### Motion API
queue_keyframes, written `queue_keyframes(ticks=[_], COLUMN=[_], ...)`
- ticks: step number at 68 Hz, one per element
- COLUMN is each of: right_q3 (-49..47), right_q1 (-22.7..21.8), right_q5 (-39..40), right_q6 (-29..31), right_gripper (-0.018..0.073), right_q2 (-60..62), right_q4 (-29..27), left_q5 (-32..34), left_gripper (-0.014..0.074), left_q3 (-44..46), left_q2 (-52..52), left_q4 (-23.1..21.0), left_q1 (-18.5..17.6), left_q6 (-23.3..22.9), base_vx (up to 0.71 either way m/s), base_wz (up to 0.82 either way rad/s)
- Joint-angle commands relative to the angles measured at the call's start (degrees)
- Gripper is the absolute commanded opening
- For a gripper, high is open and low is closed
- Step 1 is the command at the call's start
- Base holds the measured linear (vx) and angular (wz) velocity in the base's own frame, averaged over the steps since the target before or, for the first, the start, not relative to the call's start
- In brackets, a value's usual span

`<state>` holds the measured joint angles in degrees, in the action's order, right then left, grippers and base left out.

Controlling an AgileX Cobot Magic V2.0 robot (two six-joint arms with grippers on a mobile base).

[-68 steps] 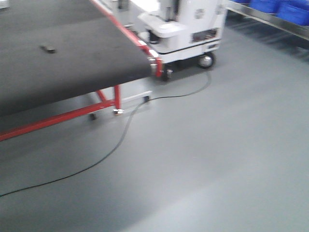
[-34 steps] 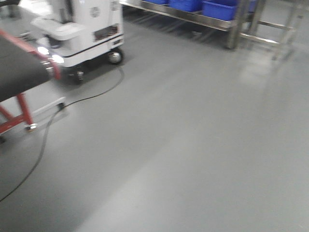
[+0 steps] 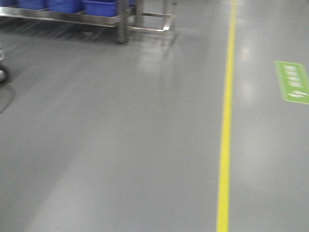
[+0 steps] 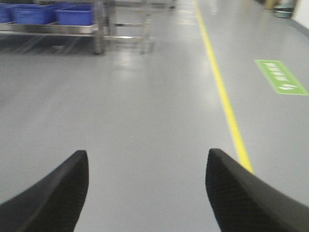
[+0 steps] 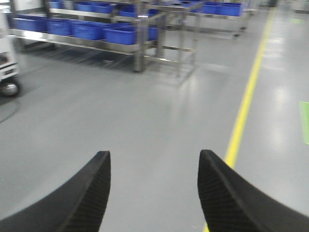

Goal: Move and align brake pads A on conveyor
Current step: 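Drive along the yellow floor line past the blue bin racks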

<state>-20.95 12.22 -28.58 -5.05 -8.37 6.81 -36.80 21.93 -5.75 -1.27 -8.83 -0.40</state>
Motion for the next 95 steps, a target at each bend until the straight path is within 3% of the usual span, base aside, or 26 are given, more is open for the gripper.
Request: queue_keyframes(ticks=[1, 48, 95], right_q3=[-1.4, -1.4, -1.4], right_q1=[-0.2, -0.2, -0.2], right_q5=[4.2, 4.2, 4.2], right_q6=[0.5, 0.5, 0.5], right_gripper=[0.0398, 0.0398, 0.0398], right_q2=[-0.7, -0.7, -0.7], right_q4=[0.7, 0.7, 0.7], left_q5=[4.4, 4.4, 4.4], left_gripper=[0.0502, 0.0502, 0.0502], left_q3=[1.5, 1.5, 1.5], left_q2=[-0.7, -0.7, -0.7], left_q4=[-0.4, -0.4, -0.4], left_q1=[-0.3, -0.3, -0.3], left_q6=[-0.3, -0.3, -0.3], base_vx=[-0.02, 0.09, 0.41], base_wz=[-0.94, -0.66, 0.10])
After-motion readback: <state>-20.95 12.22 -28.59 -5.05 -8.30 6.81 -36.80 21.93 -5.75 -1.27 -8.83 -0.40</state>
